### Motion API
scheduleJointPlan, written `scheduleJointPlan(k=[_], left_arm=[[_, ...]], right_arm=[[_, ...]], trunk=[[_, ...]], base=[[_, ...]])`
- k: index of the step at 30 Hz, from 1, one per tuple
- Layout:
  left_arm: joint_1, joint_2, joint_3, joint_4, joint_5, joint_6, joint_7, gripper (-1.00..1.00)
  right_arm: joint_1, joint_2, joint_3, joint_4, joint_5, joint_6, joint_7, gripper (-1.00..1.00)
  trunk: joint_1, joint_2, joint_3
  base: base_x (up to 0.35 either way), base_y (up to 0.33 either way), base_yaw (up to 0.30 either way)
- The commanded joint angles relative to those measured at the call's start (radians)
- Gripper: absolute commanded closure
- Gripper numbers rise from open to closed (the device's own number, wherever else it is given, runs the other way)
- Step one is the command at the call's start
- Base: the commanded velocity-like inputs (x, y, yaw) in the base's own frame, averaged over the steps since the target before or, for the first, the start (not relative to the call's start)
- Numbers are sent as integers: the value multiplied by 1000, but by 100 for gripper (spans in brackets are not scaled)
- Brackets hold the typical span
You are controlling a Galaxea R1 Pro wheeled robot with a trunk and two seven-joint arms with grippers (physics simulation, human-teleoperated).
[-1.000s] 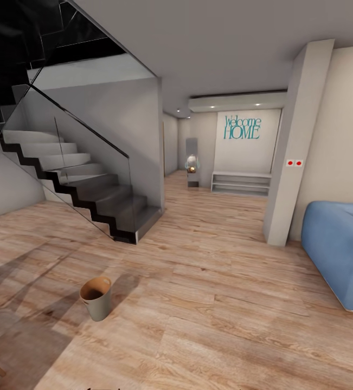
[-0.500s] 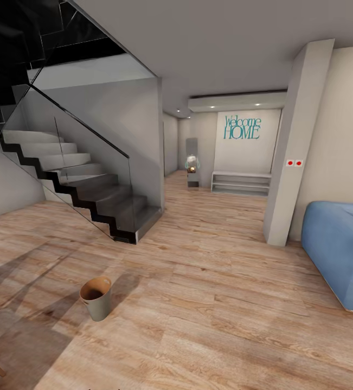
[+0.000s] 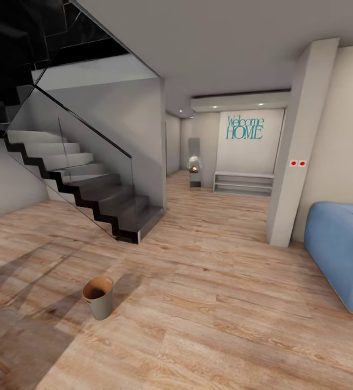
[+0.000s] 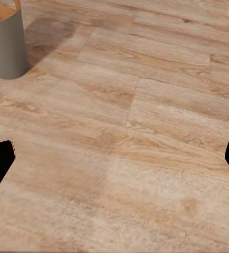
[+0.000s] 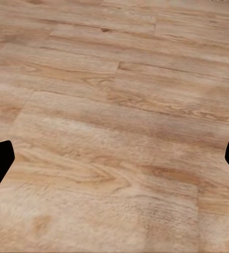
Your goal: Put the three can of soda from the living room inside the tash can in the kitchen.
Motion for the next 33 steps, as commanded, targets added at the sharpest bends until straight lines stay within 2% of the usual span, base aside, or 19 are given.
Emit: scheduleJointPlan(k=[1,33], left_arm=[[0,0,0,0,0,0,0,-100],[-1,0,0,0,-5,1,0,-100]], right_arm=[[0,0,1,0,0,0,0,-100],[0,-2,1,-1,1,0,-12,-100]], trunk=[[0,0,0],[0,0,6]], base=[[0,0,181],[9,0,246]])
